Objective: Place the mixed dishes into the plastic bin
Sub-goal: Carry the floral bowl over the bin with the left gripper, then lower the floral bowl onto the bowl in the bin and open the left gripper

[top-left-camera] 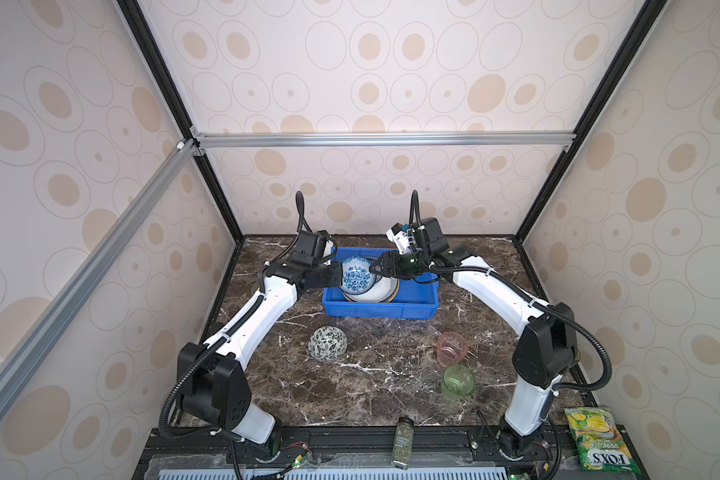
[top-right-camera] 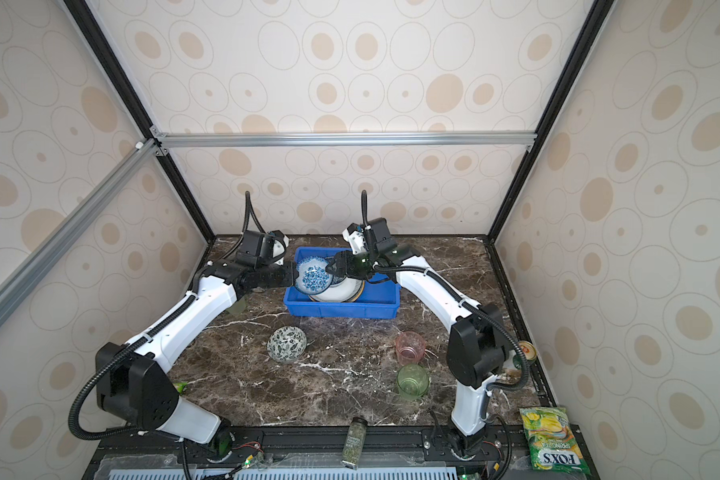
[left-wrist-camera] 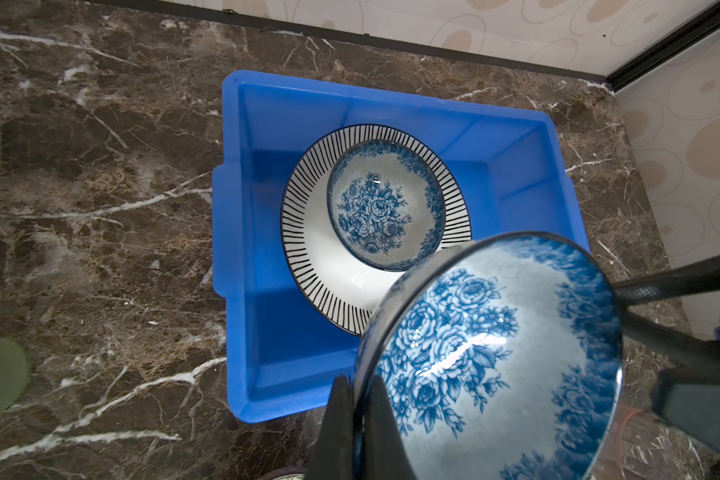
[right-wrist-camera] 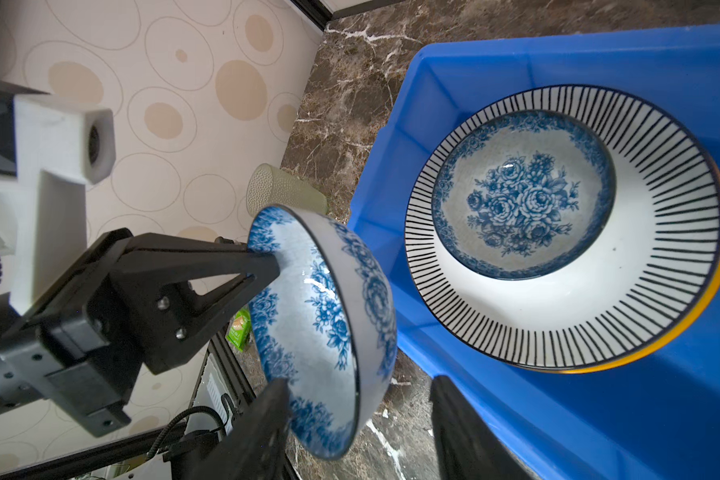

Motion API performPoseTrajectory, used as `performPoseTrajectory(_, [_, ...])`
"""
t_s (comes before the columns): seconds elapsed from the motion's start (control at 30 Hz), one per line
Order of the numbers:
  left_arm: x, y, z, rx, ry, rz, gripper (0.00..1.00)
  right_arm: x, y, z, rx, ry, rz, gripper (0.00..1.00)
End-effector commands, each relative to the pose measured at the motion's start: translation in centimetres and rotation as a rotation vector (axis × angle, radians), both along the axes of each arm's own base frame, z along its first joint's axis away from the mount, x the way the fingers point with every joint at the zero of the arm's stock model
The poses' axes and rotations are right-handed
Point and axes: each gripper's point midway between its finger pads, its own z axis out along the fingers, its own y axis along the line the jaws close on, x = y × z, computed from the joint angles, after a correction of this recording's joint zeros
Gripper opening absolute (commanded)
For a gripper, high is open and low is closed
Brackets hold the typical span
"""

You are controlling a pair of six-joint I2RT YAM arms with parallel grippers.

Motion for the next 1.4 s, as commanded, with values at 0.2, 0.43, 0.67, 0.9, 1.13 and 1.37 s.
performPoseTrajectory(0.2, [4.7,-1.3,2.0,-0.002,-0.095,-0.015,0.0,0.3,0.1,-0.9,-0.027,0.029,0.0,0.57])
performPoseTrajectory(0.43, [8.1,-2.2,-0.2,0.012,-0.068,-0.008,0.0,0.3,-1.3,-0.3,-0.038,0.028,-0.018,0.57])
performPoseTrajectory(0.67, [10.9,-3.7,-2.5,-0.014,-0.041,-0.014,0.0,0.3,-2.8,0.2,-0.051,0.019,-0.038,0.57])
performPoseTrajectory(0.9, [11.9,-4.0,-4.5,0.002,-0.001,-0.014,0.0,0.5,-3.7,0.0,-0.055,0.027,-0.051,0.57])
performPoseTrajectory(1.13, [11.9,-3.9,-6.4,0.034,0.057,-0.016,0.0,0.4,-3.9,0.1,-0.049,0.026,-0.052,0.57])
performPoseTrajectory(1.37, [11.6,-3.7,-7.6,0.054,0.099,-0.009,0.0,0.0,-4.1,0.1,-0.049,0.03,-0.047,0.57])
